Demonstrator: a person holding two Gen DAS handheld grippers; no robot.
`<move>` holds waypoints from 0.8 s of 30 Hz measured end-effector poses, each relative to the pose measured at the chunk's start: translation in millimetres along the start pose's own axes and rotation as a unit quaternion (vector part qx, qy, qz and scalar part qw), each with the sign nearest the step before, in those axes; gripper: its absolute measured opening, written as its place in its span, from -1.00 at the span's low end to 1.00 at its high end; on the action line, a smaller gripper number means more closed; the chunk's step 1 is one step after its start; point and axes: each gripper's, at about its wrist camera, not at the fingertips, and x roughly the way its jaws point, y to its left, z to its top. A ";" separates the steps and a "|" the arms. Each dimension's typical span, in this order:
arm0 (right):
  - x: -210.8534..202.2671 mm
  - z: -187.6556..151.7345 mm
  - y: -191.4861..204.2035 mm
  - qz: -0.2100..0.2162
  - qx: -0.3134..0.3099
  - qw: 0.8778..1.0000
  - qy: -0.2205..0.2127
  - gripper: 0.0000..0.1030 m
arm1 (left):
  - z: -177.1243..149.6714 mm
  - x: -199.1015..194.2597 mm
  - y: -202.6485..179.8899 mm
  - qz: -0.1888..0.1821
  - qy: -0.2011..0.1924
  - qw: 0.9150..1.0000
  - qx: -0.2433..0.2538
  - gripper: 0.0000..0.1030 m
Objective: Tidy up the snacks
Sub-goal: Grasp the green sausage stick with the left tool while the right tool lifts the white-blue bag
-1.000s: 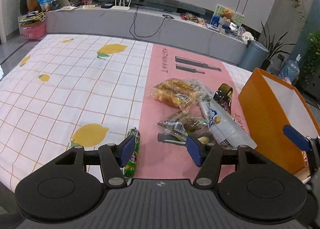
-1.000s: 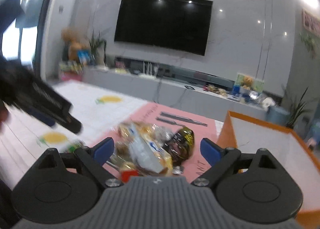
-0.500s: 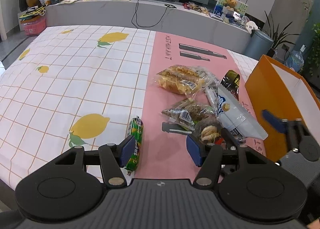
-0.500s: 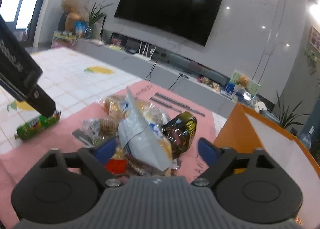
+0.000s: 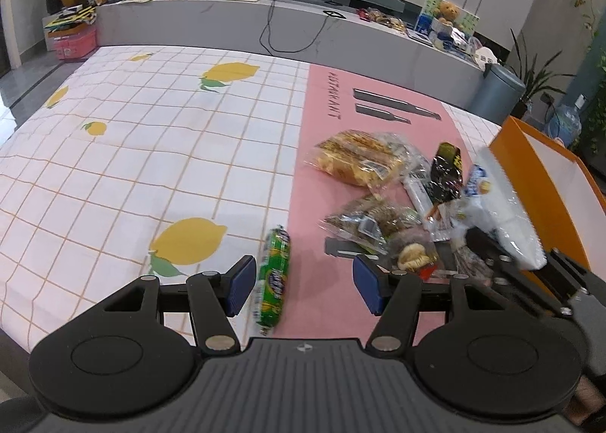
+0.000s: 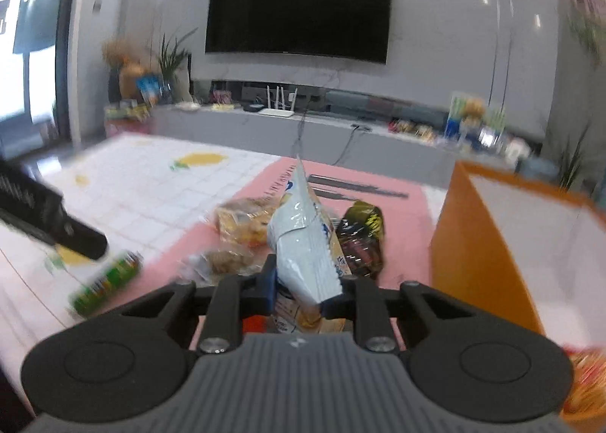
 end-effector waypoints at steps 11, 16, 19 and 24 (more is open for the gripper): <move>-41.1 11.2 -20.0 0.049 0.105 0.993 -0.017 -0.66 | 3.9 21.4 7.1 0.010 0.027 0.999 0.030 0.45; -46.4 14.0 -15.8 0.060 0.111 0.992 -0.022 -0.66 | 2.0 44.2 5.2 0.020 0.056 0.998 0.032 0.42; -46.1 17.3 -16.8 0.066 0.109 0.992 -0.025 -0.66 | 0.2 55.5 5.8 0.035 0.064 0.997 0.032 0.40; -51.9 20.9 -20.3 0.068 0.111 0.991 -0.034 -0.66 | -4.0 68.0 11.6 0.040 0.079 0.996 0.015 0.19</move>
